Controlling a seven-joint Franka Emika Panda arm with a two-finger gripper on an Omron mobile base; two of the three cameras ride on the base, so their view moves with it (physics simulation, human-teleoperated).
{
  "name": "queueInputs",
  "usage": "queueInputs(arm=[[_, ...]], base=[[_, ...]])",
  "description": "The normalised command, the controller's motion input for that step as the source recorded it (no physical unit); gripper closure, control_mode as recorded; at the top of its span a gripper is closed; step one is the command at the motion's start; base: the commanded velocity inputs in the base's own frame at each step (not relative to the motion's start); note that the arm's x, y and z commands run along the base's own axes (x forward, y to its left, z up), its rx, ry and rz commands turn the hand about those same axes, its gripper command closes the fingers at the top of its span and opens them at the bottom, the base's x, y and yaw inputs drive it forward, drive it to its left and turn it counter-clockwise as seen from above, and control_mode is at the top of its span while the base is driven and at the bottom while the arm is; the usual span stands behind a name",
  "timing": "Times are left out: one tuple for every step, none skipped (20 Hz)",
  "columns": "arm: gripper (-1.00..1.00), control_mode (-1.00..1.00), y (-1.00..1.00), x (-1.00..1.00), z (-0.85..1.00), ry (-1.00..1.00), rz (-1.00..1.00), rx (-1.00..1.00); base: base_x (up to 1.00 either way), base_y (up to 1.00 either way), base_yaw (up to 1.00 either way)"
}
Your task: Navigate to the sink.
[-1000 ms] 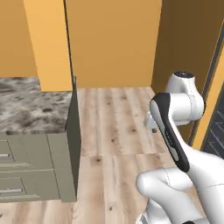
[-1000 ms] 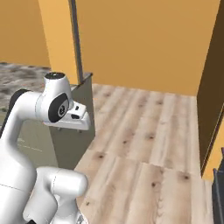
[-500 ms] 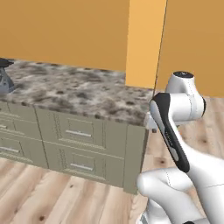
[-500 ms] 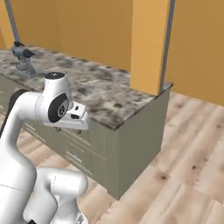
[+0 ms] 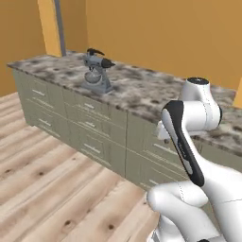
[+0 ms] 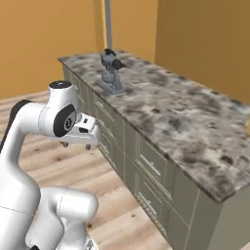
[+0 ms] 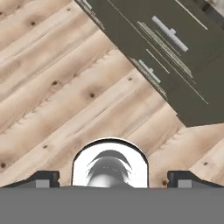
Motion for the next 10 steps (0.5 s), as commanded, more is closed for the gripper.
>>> queueInputs(arm=[[-1.00, 1.00, 0.00, 0.00, 0.00, 0.00, 0.00, 0.00], [-1.00, 1.00, 0.00, 0.00, 0.00, 0.00, 0.00, 0.00], [-1.00, 1.00, 0.00, 0.00, 0.00, 0.00, 0.00, 0.00], [-1.00, 1.00, 0.00, 0.00, 0.00, 0.00, 0.00, 0.00], [-1.00, 1.00, 0.00, 0.00, 0.00, 0.00, 0.00, 0.00], [-1.00, 1.00, 0.00, 0.00, 0.00, 0.00, 0.00, 0.00], [-1.00, 1.00, 0.00, 0.00, 0.00, 0.00, 0.00, 0.00], [-1.00, 1.00, 0.00, 0.00, 0.00, 0.00, 0.00, 0.00], [-1.00, 1.00, 0.00, 0.00, 0.00, 0.00, 0.00, 0.00], [-1.00, 1.00, 0.00, 0.00, 0.00, 0.00, 0.00, 0.00]], base=[[0.50, 0.76, 0.62], [0.53, 0.71, 0.63], [0.53, 0.71, 0.63], [0.56, 0.70, 0.63], [0.57, 0.67, 0.63], [0.59, 0.66, 0.63], [0.58, 0.64, 0.64], [0.58, 0.64, 0.64], [0.58, 0.62, 0.64], [0.59, 0.61, 0.65]])
